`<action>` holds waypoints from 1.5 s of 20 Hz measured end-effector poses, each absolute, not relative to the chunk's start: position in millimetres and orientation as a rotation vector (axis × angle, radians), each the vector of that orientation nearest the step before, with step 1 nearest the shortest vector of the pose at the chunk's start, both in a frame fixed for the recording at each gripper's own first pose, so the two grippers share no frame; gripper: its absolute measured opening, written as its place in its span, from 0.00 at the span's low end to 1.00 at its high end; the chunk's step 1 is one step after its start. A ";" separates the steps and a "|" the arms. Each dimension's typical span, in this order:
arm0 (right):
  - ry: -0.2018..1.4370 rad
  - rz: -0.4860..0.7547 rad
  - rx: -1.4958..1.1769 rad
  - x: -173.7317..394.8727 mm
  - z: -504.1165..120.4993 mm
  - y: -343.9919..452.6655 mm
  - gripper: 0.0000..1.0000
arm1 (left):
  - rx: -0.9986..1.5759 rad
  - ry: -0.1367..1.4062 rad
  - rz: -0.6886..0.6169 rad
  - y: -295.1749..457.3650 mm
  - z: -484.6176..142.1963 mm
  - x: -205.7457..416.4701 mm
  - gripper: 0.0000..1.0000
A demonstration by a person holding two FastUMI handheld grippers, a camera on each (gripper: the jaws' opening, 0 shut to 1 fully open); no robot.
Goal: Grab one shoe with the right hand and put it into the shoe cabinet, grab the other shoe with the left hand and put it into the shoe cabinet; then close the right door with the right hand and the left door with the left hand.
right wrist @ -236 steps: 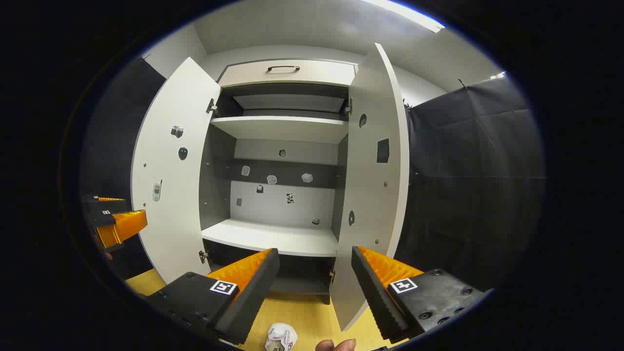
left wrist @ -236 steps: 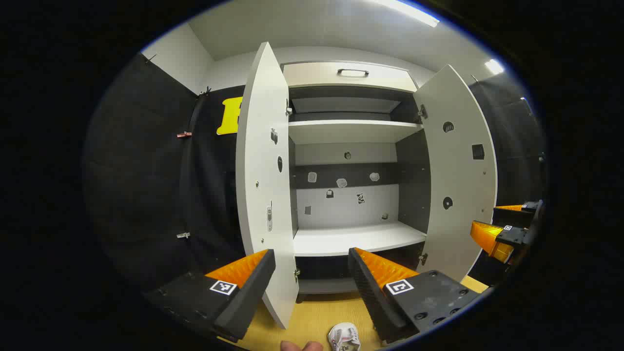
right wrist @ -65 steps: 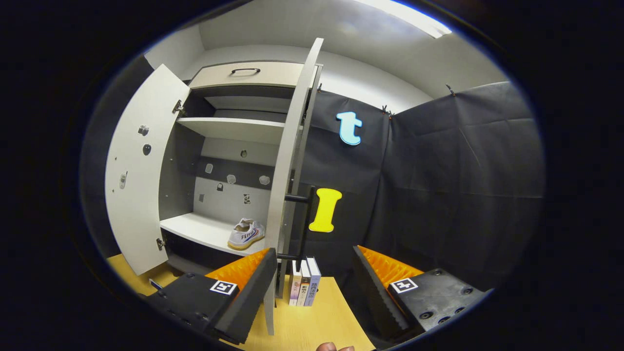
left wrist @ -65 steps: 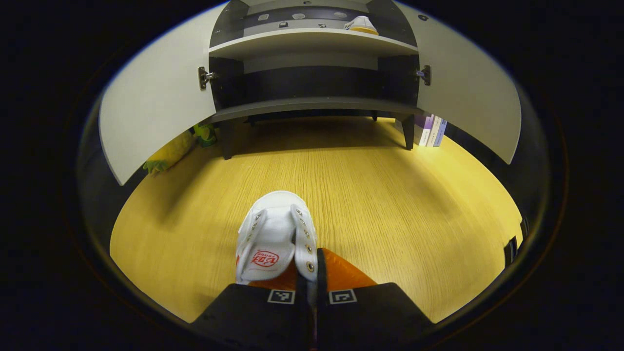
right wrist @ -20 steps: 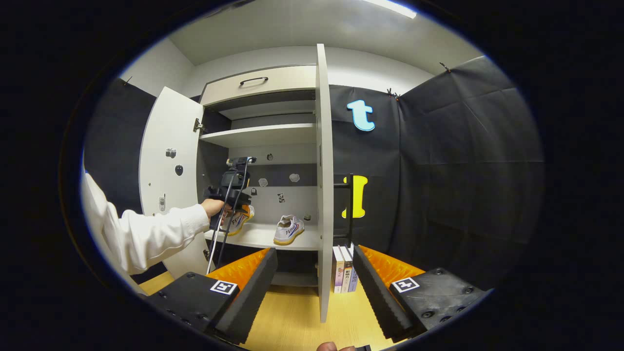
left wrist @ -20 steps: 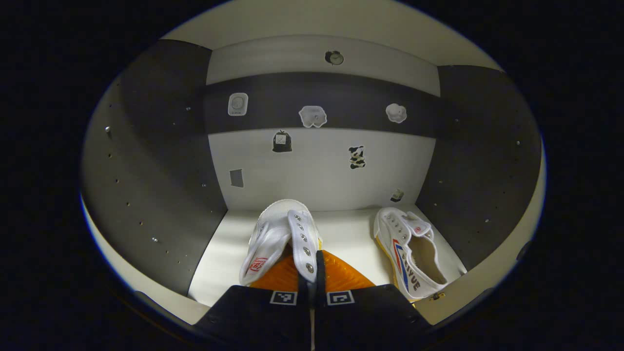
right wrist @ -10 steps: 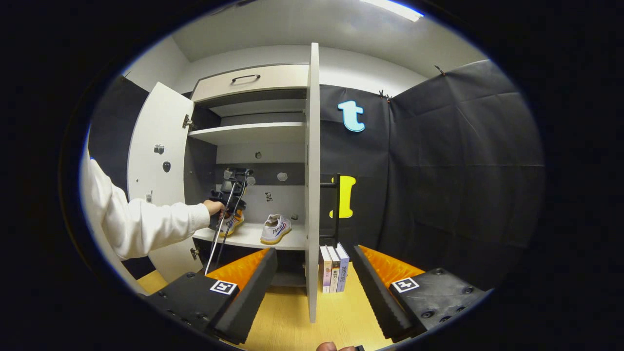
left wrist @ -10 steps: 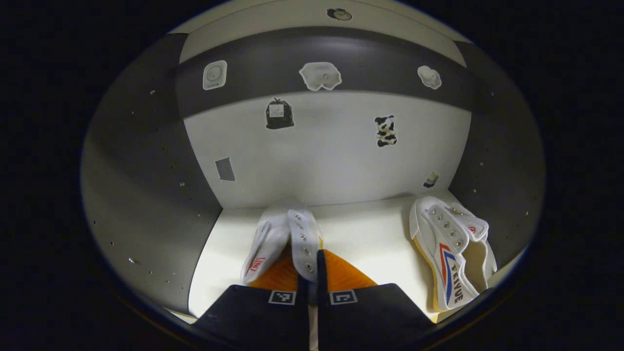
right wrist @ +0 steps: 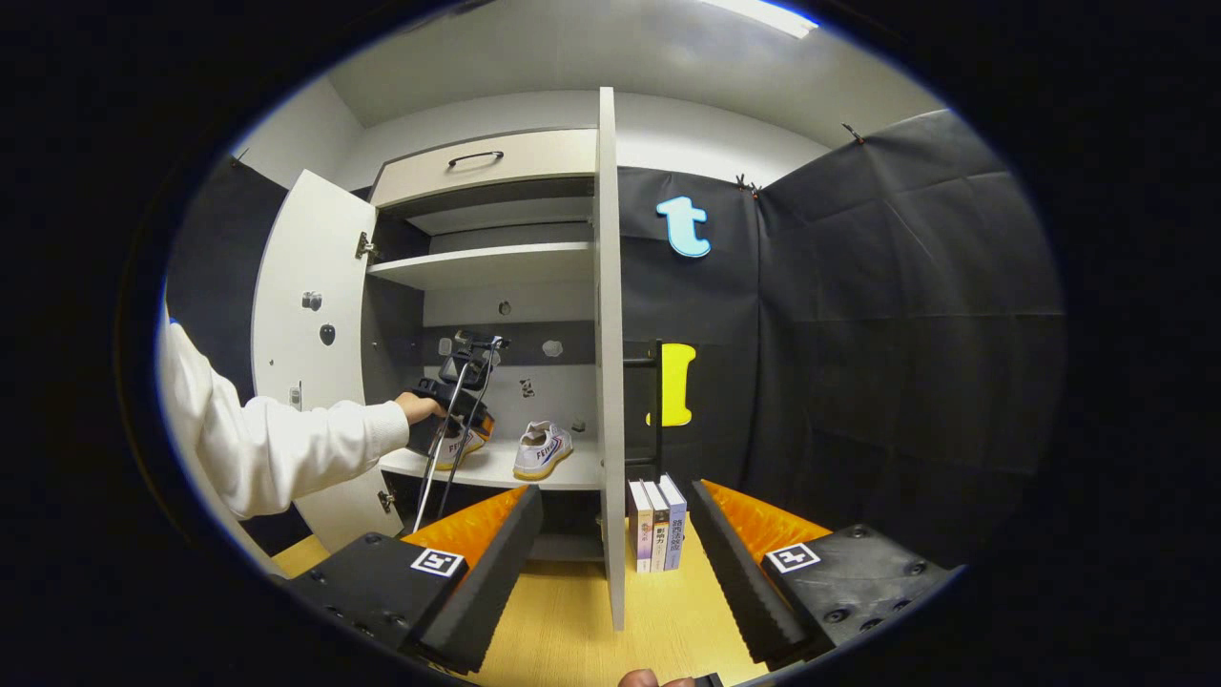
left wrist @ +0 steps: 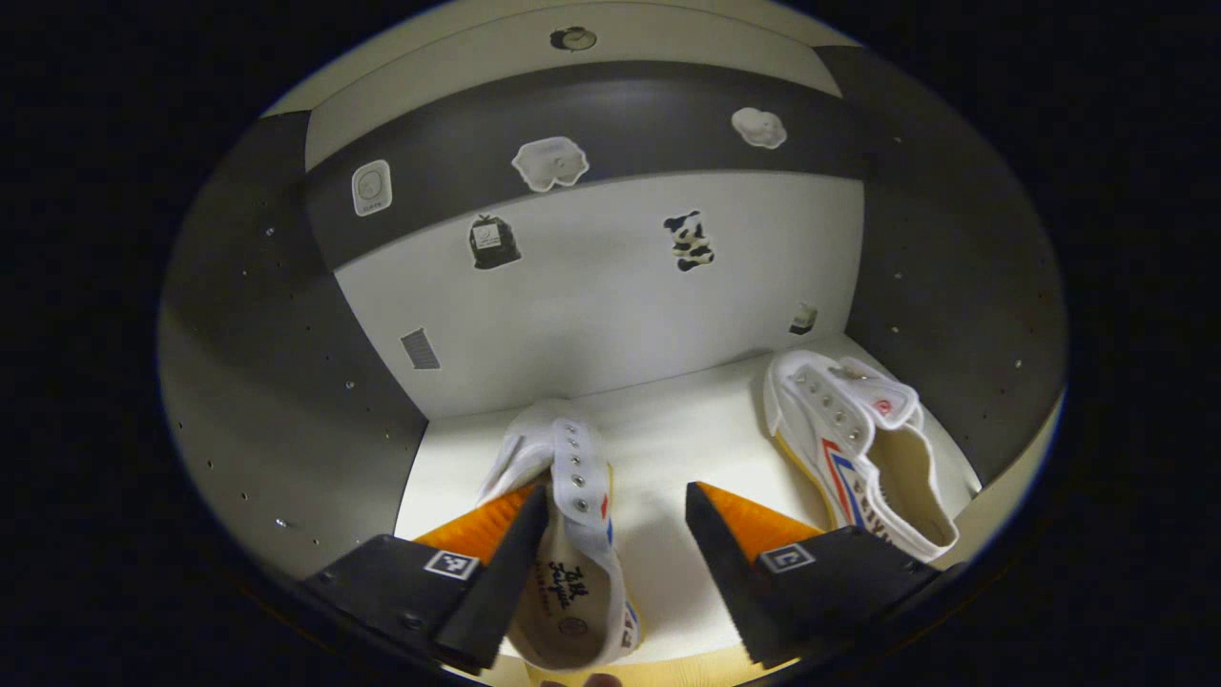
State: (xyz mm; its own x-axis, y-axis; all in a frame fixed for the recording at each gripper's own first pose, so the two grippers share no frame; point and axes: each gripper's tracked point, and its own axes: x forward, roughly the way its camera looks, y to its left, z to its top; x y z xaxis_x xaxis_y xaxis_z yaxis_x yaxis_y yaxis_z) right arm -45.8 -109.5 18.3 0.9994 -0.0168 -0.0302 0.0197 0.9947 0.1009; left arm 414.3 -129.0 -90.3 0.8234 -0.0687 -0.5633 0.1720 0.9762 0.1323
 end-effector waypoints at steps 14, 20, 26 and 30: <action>0.005 0.000 0.079 -42.3 32.3 -116.8 0.99 | -0.004 0.213 -0.143 -119.0 20.2 266.6 0.97; 0.022 -0.009 0.102 -19.9 34.8 -130.9 0.98 | -0.036 0.062 -0.123 -99.1 59.4 167.5 0.97; 0.012 -0.059 0.090 9.0 38.9 -166.7 0.98 | -0.013 0.037 -0.090 -78.7 57.6 86.6 0.97; 0.018 -0.098 0.083 32.9 34.6 -194.9 0.98 | -0.016 0.027 -0.047 -65.6 50.3 50.6 0.97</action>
State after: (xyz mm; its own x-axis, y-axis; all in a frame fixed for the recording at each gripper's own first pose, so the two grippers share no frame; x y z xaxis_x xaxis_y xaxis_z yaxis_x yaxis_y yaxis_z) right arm 32.9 -194.9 34.6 0.9950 -0.0970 -0.0223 0.0986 0.9918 0.0815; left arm 50.6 -65.6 50.3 0.9985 -0.0469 -0.0269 0.0465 0.9988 -0.0169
